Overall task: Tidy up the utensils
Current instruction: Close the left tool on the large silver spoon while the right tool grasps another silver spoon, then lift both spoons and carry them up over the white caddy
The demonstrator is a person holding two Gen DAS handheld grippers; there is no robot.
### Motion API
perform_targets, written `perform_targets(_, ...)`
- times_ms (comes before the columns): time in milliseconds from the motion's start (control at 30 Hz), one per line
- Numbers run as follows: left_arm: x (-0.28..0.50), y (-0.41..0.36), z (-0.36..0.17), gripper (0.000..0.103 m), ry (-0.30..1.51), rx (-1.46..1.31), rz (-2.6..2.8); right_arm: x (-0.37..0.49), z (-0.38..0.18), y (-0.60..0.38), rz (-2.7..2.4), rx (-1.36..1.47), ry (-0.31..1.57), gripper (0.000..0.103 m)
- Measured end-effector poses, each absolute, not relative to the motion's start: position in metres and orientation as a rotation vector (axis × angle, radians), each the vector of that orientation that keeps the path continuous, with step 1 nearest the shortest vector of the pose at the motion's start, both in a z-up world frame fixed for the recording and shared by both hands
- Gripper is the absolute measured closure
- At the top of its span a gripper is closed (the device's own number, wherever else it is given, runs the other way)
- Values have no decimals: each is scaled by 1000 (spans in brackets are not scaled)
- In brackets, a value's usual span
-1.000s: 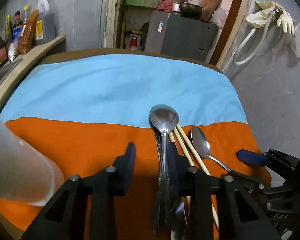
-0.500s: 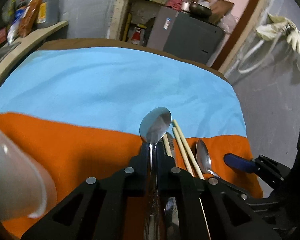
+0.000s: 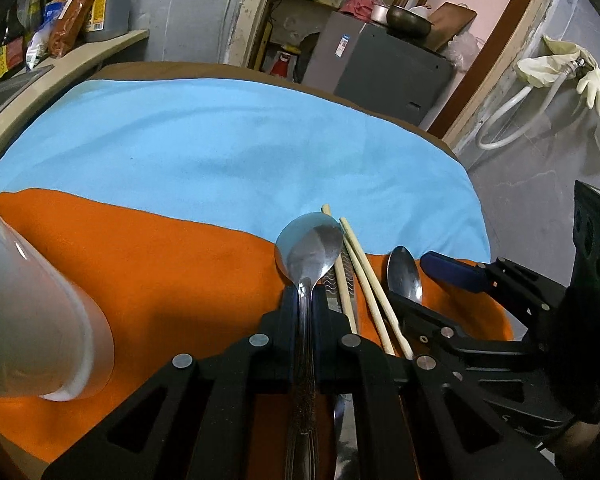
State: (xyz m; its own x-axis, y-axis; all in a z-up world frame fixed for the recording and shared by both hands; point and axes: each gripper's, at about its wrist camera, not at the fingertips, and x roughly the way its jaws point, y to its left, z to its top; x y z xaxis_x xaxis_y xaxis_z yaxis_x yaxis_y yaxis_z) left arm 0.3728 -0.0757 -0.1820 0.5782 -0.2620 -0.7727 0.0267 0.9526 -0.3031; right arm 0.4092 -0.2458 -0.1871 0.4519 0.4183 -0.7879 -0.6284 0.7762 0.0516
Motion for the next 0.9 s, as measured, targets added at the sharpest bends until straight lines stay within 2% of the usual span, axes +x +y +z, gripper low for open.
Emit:
perform_targets(67,373,-76,-183,99,944,-276,-173,411,-187,-244,653,-262,886,50)
perform_targets(100,374,-77,-183,99,947,-275,-174,411,-187,-246,651,-256,885,55)
perform_targets(133,375,-78,-183,99,951,-270,-174,411,-188,-248,645,-251,884,67)
perform_targets(167,376,-79,-183,99,957,-264,-175,411,-187,-251,636,-239,883,71)
perform_targets(367,379,-78,-178,99,979,-264,-190,411,-184,-265,645,-139,891,72)
perform_targets(467,367,-81,-170,100,945,-266,-218,395,-173,-279,627,-84,829,72)
perform_targets(900,289,-106,-98,100,574,-254,-343,314,-115,-323,516,105,508,72)
